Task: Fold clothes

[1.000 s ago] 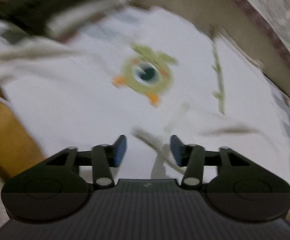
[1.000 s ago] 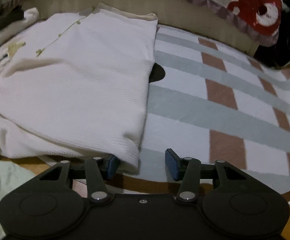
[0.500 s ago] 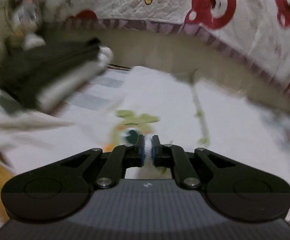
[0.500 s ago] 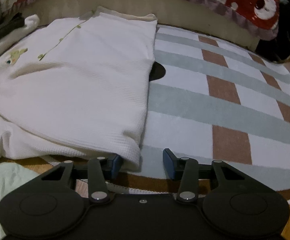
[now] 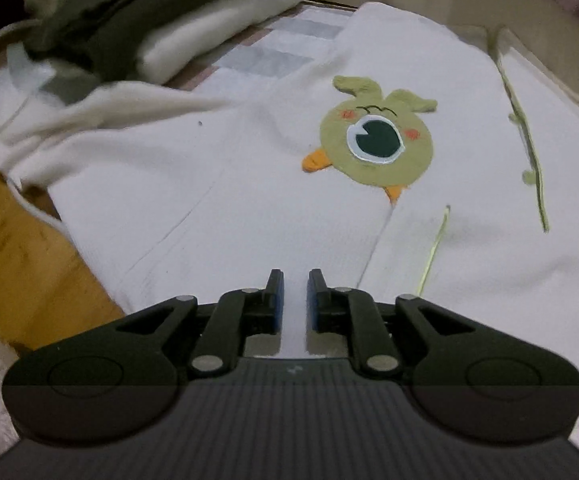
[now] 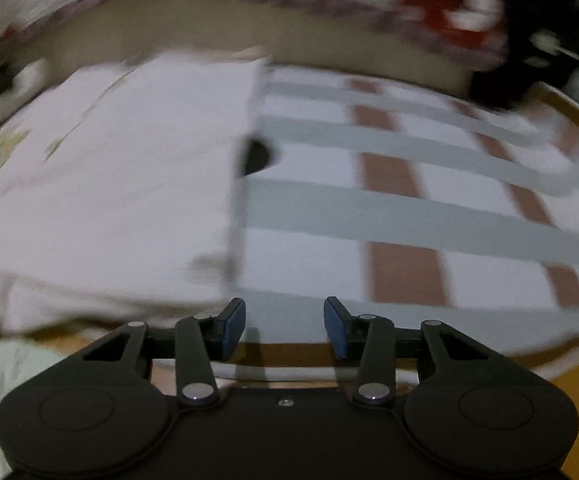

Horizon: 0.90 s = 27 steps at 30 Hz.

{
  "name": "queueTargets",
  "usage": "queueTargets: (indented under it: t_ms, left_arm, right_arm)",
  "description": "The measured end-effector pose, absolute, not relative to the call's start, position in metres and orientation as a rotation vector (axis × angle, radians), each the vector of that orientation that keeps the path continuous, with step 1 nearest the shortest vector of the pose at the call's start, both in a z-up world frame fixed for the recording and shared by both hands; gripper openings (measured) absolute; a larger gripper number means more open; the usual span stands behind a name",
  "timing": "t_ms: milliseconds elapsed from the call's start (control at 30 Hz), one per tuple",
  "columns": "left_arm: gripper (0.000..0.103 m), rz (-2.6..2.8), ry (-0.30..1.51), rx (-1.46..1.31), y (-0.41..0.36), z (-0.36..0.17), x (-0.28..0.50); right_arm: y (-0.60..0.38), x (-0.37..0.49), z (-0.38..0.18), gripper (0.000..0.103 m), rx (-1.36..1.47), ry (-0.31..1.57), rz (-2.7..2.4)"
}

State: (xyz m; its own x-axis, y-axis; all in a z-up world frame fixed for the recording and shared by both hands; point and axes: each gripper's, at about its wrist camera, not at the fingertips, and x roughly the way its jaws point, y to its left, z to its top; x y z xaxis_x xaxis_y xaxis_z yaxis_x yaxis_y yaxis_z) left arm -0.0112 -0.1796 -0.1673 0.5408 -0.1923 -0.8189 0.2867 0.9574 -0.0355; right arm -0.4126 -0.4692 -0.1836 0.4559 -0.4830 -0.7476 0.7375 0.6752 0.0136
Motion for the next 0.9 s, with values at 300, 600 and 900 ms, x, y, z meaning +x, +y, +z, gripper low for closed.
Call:
queueTargets:
  t_ms: [300, 600, 900]
  left_arm:
    - [0.016, -0.410, 0.929, 0.077, -0.188, -0.163, -0.019]
    - [0.016, -0.389, 0.981, 0.061, -0.184, -0.166, -0.012]
    - [0.016, -0.387, 0.996, 0.093, -0.180, -0.164, -0.014]
  right_arm:
    - [-0.485, -0.386, -0.189, 0.055, 0.583, 0.749, -0.560]
    - [-0.478, -0.404, -0.173, 0.005, 0.574, 0.652, -0.484]
    - [-0.481, -0.432, -0.172, 0.002, 0.660, 0.656, -0.586]
